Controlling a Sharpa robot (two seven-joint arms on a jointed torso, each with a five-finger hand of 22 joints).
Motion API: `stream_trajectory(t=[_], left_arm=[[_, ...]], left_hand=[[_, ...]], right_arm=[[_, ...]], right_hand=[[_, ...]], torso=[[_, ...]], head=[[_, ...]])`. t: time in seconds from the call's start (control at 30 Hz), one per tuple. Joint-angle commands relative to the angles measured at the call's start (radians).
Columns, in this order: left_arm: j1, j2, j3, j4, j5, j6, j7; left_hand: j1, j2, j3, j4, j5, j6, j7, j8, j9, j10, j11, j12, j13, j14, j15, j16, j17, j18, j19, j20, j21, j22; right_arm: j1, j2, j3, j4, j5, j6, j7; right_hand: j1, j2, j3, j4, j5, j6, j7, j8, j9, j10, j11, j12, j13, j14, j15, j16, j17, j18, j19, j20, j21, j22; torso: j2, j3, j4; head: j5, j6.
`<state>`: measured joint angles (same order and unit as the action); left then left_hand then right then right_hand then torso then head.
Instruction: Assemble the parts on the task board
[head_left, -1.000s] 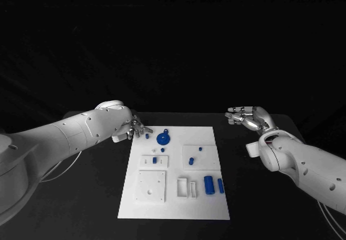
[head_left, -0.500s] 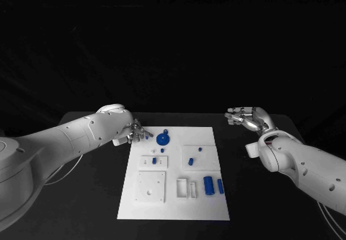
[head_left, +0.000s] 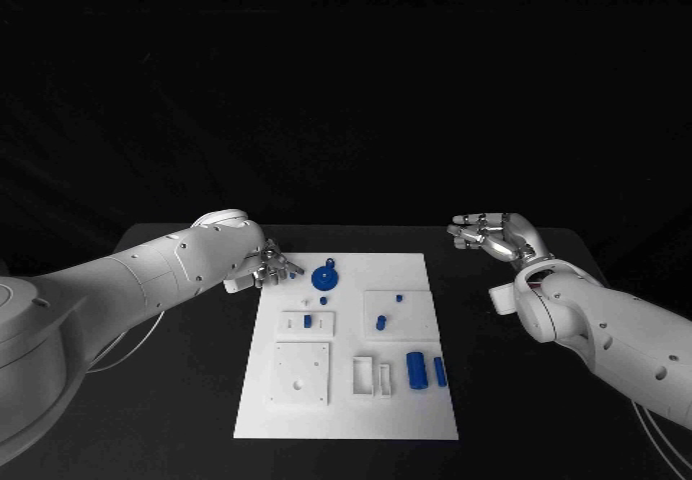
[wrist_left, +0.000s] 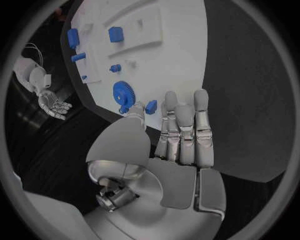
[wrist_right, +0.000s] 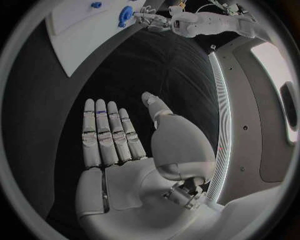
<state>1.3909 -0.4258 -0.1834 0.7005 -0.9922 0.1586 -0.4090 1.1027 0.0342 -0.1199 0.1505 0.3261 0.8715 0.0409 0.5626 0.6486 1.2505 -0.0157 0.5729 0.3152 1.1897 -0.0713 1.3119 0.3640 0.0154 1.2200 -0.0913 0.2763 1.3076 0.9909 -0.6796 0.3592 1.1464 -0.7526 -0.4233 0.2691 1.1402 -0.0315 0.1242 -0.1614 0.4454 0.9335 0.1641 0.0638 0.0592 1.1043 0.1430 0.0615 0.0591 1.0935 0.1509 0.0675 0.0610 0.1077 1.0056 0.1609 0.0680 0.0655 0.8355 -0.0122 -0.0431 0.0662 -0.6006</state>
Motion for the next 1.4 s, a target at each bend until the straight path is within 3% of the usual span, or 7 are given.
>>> stream_trajectory(t=[0.03,0.33,0.67,1.07,1.17,1.23,1.4], left_arm=[[-0.001,0.001,0.0,0.003,0.025,-0.008,0.016],[-0.001,0.0,0.0,0.003,0.049,-0.038,0.02],[-0.001,-0.001,0.001,0.008,0.073,-0.053,0.021],[-0.001,-0.016,0.002,0.028,0.082,-0.078,0.037],[-0.001,-0.022,0.003,0.036,0.083,-0.073,0.036],[0.0,-0.026,0.004,0.043,0.084,-0.072,0.033],[0.0,-0.039,0.005,0.062,0.084,-0.084,0.021]], left_hand=[[0.001,0.015,0.001,-0.006,0.004,-0.005,0.0,0.004,-0.002,-0.007,-0.002,0.003,-0.001,-0.003,0.001,0.004,-0.001,0.004,-0.004,0.002,0.001,0.019],[0.029,0.056,0.005,-0.036,0.01,-0.004,-0.005,0.01,0.0,-0.006,-0.005,0.003,-0.001,-0.001,-0.001,0.004,-0.001,0.002,-0.002,0.0,0.001,0.019],[0.07,0.069,0.012,-0.071,0.009,-0.003,-0.008,0.008,-0.002,-0.006,-0.007,0.001,-0.003,-0.001,-0.003,0.004,0.0,0.001,-0.002,-0.002,0.0,0.019],[0.169,0.106,0.055,-0.138,0.021,0.014,-0.021,0.01,-0.002,0.013,-0.016,-0.004,-0.008,0.011,-0.011,0.012,0.008,-0.002,0.004,-0.009,0.006,0.02],[0.188,0.114,0.073,-0.163,0.039,0.015,-0.023,0.018,0.011,0.022,-0.018,-0.011,-0.013,0.014,-0.013,0.015,0.013,-0.003,0.005,-0.012,0.01,0.021],[0.2,0.116,0.095,-0.183,0.09,0.017,-0.024,0.024,0.027,0.034,-0.02,-0.019,-0.018,0.017,-0.015,0.019,0.019,-0.003,0.007,-0.014,0.016,0.021],[0.179,0.114,0.127,-0.197,0.103,0.023,-0.028,0.038,0.068,0.051,-0.024,-0.029,-0.022,0.022,-0.017,0.023,0.032,-0.002,0.008,-0.017,0.028,0.021]], right_arm=[[0.0,0.001,0.001,0.001,-0.004,0.014,0.004],[0.0,0.003,0.001,-0.002,-0.004,0.01,0.006],[0.0,0.006,0.001,-0.009,-0.007,0.017,0.002],[0.0,0.015,0.0,-0.02,-0.009,0.029,-0.004],[0.0,0.015,0.0,-0.022,-0.01,0.031,-0.004],[0.0,0.016,0.0,-0.023,-0.01,0.032,-0.005],[0.0,0.015,0.0,-0.026,-0.01,0.033,-0.005]], right_hand=[[0.003,0.01,-0.008,0.0,0.003,-0.005,0.0,-0.005,0.0,-0.008,0.001,-0.003,-0.001,-0.006,-0.001,-0.006,-0.001,0.019,-0.005,-0.001,-0.001,-0.001],[0.004,0.013,-0.004,0.001,0.005,0.0,-0.001,-0.005,0.0,-0.006,0.0,-0.003,-0.001,-0.005,-0.001,-0.006,-0.001,0.019,-0.004,-0.002,-0.001,-0.001],[0.004,0.013,-0.004,0.001,0.005,0.0,-0.001,-0.005,0.0,-0.006,0.0,-0.003,-0.001,-0.005,-0.001,-0.006,-0.001,0.019,-0.004,-0.002,-0.001,-0.001],[0.002,0.011,0.0,0.002,0.005,-0.001,-0.001,-0.005,0.0,-0.007,0.001,-0.003,-0.001,-0.005,-0.001,-0.006,-0.001,0.019,-0.004,-0.002,-0.001,-0.001],[0.002,0.011,0.0,0.002,0.005,-0.001,-0.001,-0.005,0.0,-0.007,0.001,-0.003,-0.001,-0.005,-0.001,-0.006,-0.001,0.019,-0.004,-0.002,-0.001,-0.001],[0.002,0.011,0.0,0.002,0.005,-0.001,-0.001,-0.005,0.0,-0.007,0.001,-0.003,-0.001,-0.005,-0.001,-0.006,-0.001,0.019,-0.004,-0.002,-0.001,-0.001],[0.002,0.011,0.0,0.002,0.005,-0.001,-0.001,-0.005,0.0,-0.007,0.001,-0.003,-0.001,-0.005,-0.001,-0.006,-0.001,0.019,-0.004,-0.002,-0.001,-0.001]], torso=[[0.0,-0.0005,-0.0005],[0.0,-0.0005,0.001],[0.0,-0.0004,-0.0001],[0.001,0.0,0.0013],[0.0,-0.0004,0.0012],[0.0,0.0003,0.0011],[0.0,-0.0001,0.0013]], head=[[0.0,0.001],[-0.001,0.004],[-0.001,0.002],[-0.002,-0.001],[-0.002,-0.003],[-0.003,-0.003],[-0.003,-0.004]])
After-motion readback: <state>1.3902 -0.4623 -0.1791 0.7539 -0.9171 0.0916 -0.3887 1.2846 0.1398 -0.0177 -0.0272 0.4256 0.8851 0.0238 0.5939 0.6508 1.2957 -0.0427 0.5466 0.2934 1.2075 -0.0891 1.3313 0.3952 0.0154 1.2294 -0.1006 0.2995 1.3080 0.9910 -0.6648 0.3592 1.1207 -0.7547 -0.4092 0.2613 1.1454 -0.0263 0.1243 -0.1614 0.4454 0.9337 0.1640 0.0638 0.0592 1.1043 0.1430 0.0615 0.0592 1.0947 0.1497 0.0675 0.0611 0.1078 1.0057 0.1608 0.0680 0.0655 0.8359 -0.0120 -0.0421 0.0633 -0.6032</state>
